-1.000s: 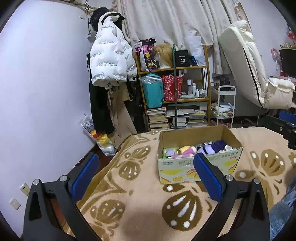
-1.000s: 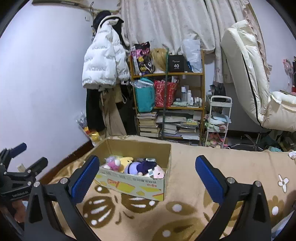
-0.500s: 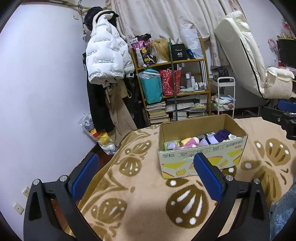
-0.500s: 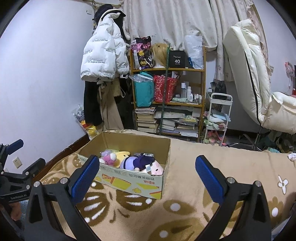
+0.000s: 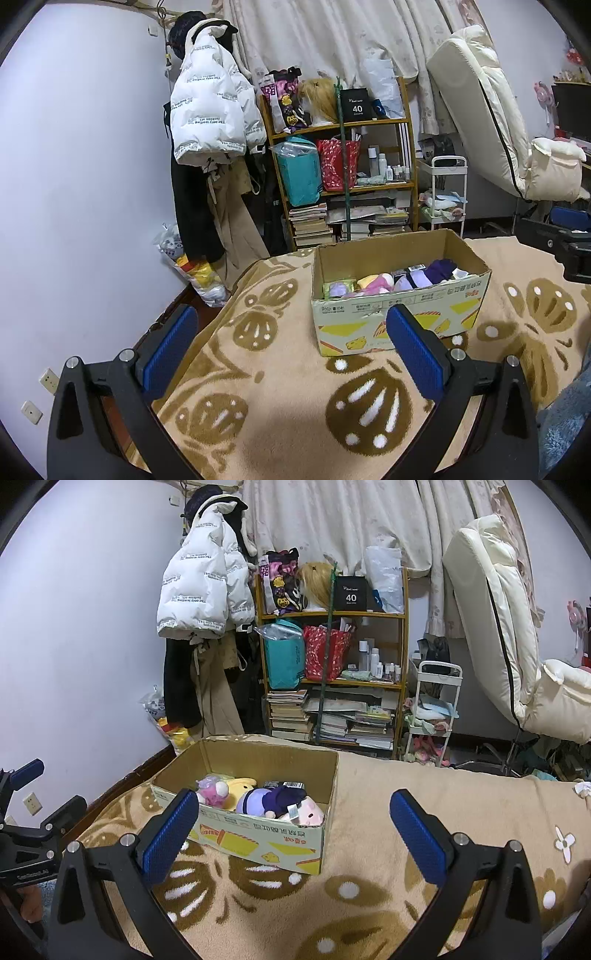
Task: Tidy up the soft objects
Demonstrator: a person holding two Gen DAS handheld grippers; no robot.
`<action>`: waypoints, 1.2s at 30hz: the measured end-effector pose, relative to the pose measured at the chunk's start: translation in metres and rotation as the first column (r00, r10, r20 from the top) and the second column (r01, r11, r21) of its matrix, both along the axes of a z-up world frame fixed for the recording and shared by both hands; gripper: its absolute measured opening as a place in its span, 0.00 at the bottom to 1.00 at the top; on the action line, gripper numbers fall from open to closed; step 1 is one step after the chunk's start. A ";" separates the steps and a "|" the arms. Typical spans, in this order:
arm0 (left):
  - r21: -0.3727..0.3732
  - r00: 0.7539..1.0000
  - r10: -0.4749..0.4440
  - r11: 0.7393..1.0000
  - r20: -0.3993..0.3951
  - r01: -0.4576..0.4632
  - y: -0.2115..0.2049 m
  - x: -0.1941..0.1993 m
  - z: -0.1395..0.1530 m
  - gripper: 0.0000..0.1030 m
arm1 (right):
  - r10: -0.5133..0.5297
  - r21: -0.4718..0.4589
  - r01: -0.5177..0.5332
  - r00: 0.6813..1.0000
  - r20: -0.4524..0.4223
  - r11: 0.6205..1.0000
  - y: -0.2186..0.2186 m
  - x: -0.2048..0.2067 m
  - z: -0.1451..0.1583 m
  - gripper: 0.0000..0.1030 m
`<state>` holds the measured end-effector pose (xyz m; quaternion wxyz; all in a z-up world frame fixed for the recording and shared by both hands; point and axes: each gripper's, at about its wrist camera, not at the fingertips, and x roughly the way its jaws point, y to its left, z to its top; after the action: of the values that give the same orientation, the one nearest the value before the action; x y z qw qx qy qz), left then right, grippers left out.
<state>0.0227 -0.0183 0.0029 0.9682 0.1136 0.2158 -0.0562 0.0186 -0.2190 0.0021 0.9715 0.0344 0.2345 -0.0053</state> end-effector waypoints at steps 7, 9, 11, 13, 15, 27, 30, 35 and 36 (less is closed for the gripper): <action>-0.009 1.000 -0.002 1.000 0.005 0.002 0.000 -0.001 0.001 0.98 | -0.006 -0.002 0.006 1.000 0.004 1.000 -0.001 0.000 0.000 1.00; -0.008 1.000 -0.002 1.000 0.006 0.002 0.001 -0.002 0.001 0.98 | -0.008 0.001 0.008 1.000 0.002 1.000 -0.003 0.000 -0.003 1.00; -0.008 1.000 -0.002 1.000 0.008 0.002 0.001 -0.002 0.001 0.98 | -0.009 0.000 0.009 1.000 0.002 1.000 -0.003 -0.001 -0.003 1.00; -0.008 1.000 -0.001 1.000 0.010 0.001 0.001 -0.002 0.001 0.98 | -0.006 -0.001 0.006 1.000 0.003 1.000 -0.003 -0.001 -0.001 1.00; -0.010 1.000 0.001 1.000 0.012 -0.001 0.002 -0.002 0.002 0.98 | -0.005 0.000 0.005 1.000 0.004 1.000 -0.003 -0.001 -0.002 1.00; -0.025 1.000 -0.016 1.000 0.001 0.016 -0.003 0.000 0.008 0.98 | -0.008 0.008 0.008 1.000 0.000 1.000 -0.005 -0.001 -0.004 1.00; -0.027 1.000 -0.010 1.000 0.004 0.010 -0.004 -0.001 0.008 0.98 | -0.007 0.008 0.007 1.000 0.000 1.000 -0.006 -0.001 -0.003 1.00; -0.034 1.000 -0.010 0.999 -0.002 0.010 -0.004 -0.001 0.008 0.98 | -0.008 0.009 0.008 1.000 -0.001 1.000 -0.007 0.000 -0.004 1.00; -0.035 1.000 -0.010 0.999 -0.003 0.010 -0.005 -0.001 0.008 0.98 | -0.008 0.009 0.008 1.000 0.000 1.000 -0.007 -0.001 -0.004 1.00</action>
<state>0.0220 -0.0232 0.0104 0.9694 0.0976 0.2156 -0.0649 0.0181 -0.2258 -0.0022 0.9712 0.0396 0.2346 -0.0081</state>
